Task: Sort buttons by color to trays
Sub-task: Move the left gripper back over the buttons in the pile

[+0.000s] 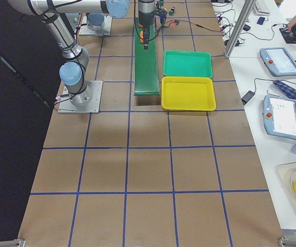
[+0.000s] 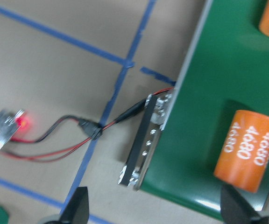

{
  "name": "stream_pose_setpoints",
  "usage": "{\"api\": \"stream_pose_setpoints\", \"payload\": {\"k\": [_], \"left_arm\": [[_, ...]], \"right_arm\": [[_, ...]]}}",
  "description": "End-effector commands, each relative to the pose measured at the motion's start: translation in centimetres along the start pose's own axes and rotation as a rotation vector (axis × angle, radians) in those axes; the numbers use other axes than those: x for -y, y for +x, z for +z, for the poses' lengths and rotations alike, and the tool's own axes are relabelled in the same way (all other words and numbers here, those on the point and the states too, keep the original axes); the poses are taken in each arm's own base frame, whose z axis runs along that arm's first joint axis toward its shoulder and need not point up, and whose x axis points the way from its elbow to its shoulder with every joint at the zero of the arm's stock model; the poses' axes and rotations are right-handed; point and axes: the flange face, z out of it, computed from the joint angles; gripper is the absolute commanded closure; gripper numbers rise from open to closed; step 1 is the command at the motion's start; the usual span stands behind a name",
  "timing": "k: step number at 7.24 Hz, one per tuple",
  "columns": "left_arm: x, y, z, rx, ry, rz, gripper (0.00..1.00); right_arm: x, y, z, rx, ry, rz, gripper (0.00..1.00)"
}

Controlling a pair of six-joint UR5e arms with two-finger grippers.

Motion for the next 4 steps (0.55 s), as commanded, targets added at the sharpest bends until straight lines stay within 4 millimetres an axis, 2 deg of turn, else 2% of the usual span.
{"api": "stream_pose_setpoints", "payload": {"k": [1,2,3,4], "left_arm": [[-1.1,-6.0,1.1,0.048,-0.003,-0.247,0.0],[-2.5,-8.7,2.9,0.027,-0.012,-0.477,0.0],[-3.3,-9.7,5.4,-0.007,-0.041,-0.61,0.0],[-5.5,-11.7,6.9,0.059,-0.14,-0.76,0.0]], "right_arm": [[0.0,0.0,0.0,0.002,0.002,0.0,0.0],[0.1,0.1,0.1,-0.002,0.008,0.004,0.0],[0.0,0.1,0.2,-0.002,0.003,0.005,0.0],[-0.1,0.1,0.2,-0.005,-0.001,0.003,0.0]]}}
